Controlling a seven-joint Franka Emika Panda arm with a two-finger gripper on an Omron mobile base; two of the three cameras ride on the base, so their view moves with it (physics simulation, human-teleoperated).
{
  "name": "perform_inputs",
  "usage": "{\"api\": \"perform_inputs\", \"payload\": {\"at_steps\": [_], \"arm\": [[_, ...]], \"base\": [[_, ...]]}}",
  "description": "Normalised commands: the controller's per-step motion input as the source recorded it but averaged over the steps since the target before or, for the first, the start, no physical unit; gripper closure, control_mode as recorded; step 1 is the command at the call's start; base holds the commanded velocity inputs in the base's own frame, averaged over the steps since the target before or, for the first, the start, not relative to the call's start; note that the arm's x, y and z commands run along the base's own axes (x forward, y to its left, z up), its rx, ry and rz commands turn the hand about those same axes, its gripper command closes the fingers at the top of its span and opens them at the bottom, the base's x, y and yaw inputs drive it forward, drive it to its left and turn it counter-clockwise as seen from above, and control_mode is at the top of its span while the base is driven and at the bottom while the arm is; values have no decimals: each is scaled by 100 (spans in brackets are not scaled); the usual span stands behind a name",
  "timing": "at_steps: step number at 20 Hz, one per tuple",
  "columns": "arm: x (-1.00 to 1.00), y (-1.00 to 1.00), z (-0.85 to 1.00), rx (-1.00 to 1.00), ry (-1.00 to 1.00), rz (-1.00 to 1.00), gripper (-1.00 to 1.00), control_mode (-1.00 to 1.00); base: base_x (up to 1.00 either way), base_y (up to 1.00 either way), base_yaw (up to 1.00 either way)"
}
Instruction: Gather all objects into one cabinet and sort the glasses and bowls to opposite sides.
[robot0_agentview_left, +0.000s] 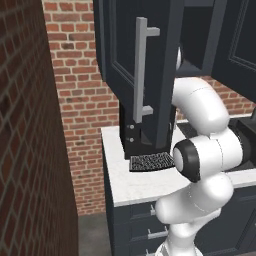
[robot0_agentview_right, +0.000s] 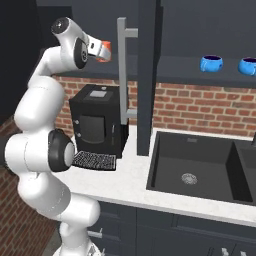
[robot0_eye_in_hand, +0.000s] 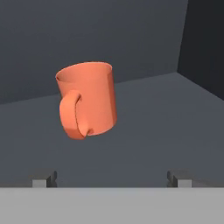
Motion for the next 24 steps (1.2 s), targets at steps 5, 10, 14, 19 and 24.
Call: {"api": "perform_inputs", "payload": {"at_steps": [5,10,14,19,24], "arm": [[40,0,-18,2,1,0,-100,-100],[46,0,-9,3,4,0,-100,-100],[21,0,0,2,0,0,-100,-100],[2,0,0,1,0,0,-100,-100],[5,0,0,0,0,0,-100,-100]], "base": [[0,0,0],[0,0,0],[0,0,0],[0,0,0],[0,0,0]]}}
